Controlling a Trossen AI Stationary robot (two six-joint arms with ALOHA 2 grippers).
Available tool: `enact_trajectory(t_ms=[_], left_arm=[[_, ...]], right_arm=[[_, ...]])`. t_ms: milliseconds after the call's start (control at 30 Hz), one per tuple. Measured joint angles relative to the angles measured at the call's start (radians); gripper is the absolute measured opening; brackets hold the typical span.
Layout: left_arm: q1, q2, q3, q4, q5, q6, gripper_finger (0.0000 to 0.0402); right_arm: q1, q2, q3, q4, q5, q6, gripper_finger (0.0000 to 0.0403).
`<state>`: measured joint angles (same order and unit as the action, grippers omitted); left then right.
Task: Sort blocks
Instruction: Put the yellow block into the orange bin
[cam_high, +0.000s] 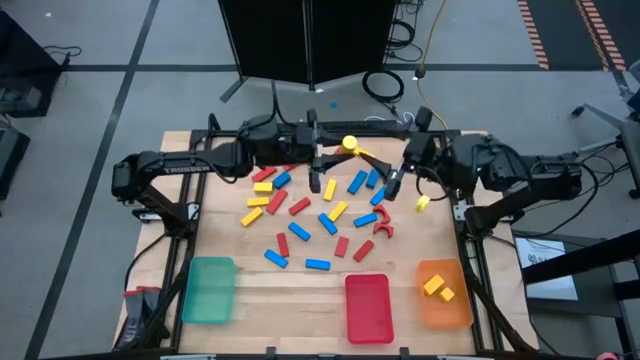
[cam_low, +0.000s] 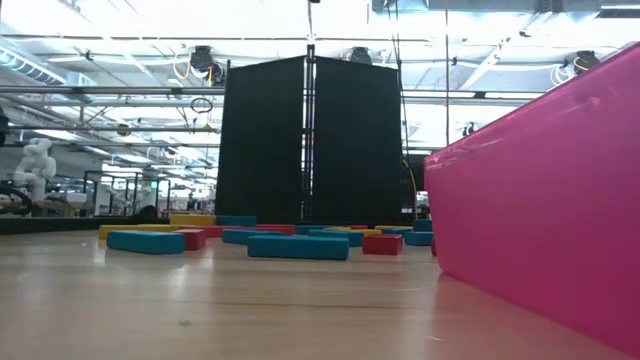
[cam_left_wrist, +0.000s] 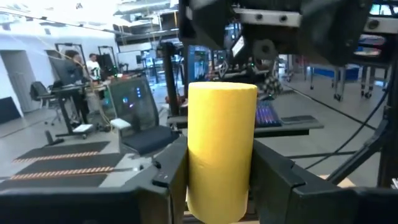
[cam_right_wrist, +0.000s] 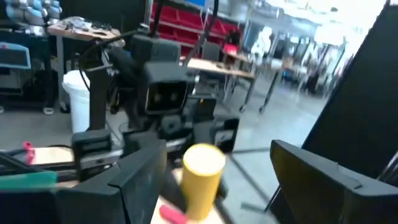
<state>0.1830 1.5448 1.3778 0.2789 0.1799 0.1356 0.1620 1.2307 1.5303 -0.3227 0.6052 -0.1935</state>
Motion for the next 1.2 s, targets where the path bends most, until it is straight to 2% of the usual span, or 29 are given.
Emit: enact_trajectory(t_ms=[267, 367, 600, 933, 1200], left_arm=[[-0.027, 0.000, 0.000, 0.052, 0.000, 0.000, 0.0132], [-0.031, -0.001, 0.000, 0.074, 0.000, 0.000, 0.0132], [-0.035, -0.001, 0.000, 0.072, -0.002, 0.000, 0.0132], [-0.035, -0.001, 0.000, 0.073, -0.002, 0.000, 0.0132], [-0.035, -0.001, 0.000, 0.073, -0.002, 0.001, 0.0132]], right_arm=[[-0.068, 0.034, 0.000, 0.006, -0.188, -0.004, 0.0294], [-0.090, 0.056, 0.000, 0.007, -0.217, -0.002, 0.0294], [-0.104, 0.080, -0.001, 0.015, -0.220, 0.013, 0.0292], [-0.111, 0.079, 0.000, 0.061, -0.219, -0.032, 0.0256], [-0.111, 0.083, 0.000, 0.057, -0.220, -0.036, 0.0254]])
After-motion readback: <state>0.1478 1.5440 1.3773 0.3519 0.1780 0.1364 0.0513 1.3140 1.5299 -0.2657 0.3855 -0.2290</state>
